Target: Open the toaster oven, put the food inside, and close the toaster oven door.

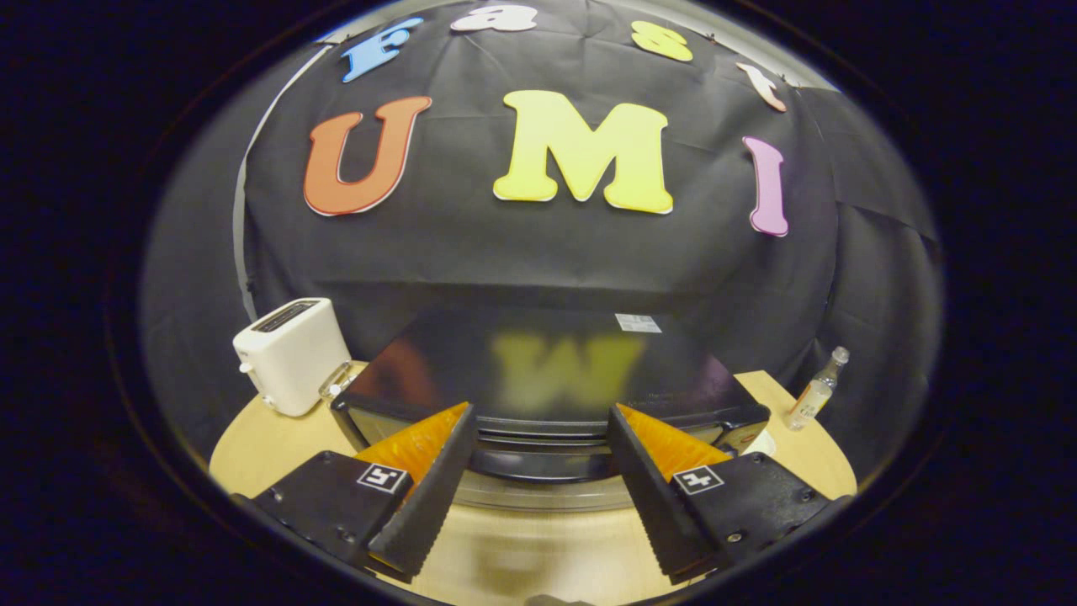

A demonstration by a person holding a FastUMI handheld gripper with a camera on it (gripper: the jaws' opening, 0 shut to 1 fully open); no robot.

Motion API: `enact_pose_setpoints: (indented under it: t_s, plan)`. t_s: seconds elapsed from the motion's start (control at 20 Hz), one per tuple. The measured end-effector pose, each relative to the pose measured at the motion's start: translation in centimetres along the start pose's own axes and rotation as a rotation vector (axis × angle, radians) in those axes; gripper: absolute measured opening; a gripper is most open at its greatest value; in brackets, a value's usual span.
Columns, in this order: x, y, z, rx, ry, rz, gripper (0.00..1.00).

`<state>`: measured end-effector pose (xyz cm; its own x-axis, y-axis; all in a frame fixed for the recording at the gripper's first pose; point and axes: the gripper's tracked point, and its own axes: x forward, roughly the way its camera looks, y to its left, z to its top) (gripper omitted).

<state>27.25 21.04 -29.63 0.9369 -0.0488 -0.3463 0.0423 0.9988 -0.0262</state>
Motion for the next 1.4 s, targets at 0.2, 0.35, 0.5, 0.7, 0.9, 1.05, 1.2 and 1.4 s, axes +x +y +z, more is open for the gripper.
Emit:
enact_pose_setpoints:
  t_s: [0.2,0.35,0.5,0.7,0.9,1.05,1.2,1.4]
  plan:
    - [-2.1,0.0,-1.2,0.005,0.025,-0.001,0.99]
    - [-4.2,0.1,-2.9,0.035,0.043,0.001,0.99]
    - [-6.3,0.0,-5.2,0.033,0.056,0.002,0.99]
    - [-8.9,0.0,-9.5,0.075,0.091,0.017,0.99]
    - [-10.0,-0.1,-13.0,0.056,0.124,0.018,0.99]
    - [-10.3,-0.1,-14.8,0.053,0.158,0.017,0.99]
    - [-10.5,-0.2,-17.4,0.044,0.210,0.017,0.99]
    - [-10.2,-0.1,-20.4,0.067,0.293,0.015,0.99]
